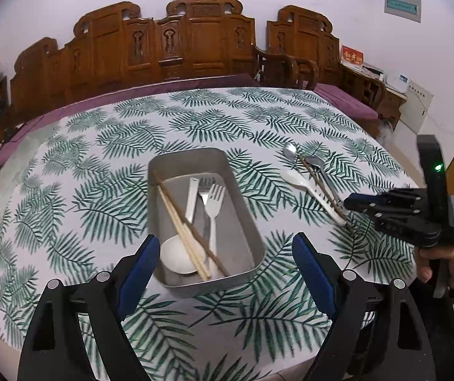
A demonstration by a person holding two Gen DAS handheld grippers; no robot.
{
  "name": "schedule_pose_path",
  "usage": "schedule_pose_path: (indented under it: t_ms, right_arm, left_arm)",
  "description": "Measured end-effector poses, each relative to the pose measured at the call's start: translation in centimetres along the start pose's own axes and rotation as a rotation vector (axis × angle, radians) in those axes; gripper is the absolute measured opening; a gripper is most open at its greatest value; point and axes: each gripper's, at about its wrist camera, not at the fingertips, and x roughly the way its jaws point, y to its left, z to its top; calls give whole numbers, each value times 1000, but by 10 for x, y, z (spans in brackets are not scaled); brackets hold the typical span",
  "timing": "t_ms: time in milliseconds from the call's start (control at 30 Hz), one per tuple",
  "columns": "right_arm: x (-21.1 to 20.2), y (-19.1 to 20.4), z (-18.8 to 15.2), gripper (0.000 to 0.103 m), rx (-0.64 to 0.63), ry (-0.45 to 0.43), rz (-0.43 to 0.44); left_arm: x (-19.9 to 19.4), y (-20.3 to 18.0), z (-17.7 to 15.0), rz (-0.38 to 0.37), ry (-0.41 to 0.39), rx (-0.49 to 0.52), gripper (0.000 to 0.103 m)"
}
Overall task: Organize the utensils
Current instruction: 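Grasp the white plastic spoon on the cloth with the right tool, then reach the left tool to the steel spoon and grasp it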
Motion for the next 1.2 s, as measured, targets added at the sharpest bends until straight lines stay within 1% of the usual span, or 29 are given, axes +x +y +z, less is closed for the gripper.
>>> schedule_pose_path:
  t_ms: [233,367,467,600,667,733,867,1000,1200]
  right_arm:
    - [33,-2,15,16,-8,38,-13]
    - [52,-5,25,16,-13,69,-19]
    - [61,-3,26,16,-31,95,-17]
    - [67,2,21,16,-66,126,-37]
    - [64,2,18,11,-68,126,-36]
    - [62,1,17,11,-58,126,-23]
    - [48,-2,14,11,-36,94,19]
    - [24,-10,12,11,-3,39,53]
    - [-11,-35,4,11,20,-29,44]
  left_arm:
    - [12,-14,1,-19,10,-12,81]
    - [15,-14,-2,-20,15,-24,81]
    - [17,-12,-4,-19,20,-39,81]
    - [19,-12,-5,-19,27,-41,81]
    - [20,-14,-5,-19,29,-36,81]
    - [21,-17,-5,-21,31,-32,81]
    - [22,-25,-2,-24,33,-14,81]
    - [27,-34,4,-27,35,4,81]
    - [42,-55,15,-37,45,33,81]
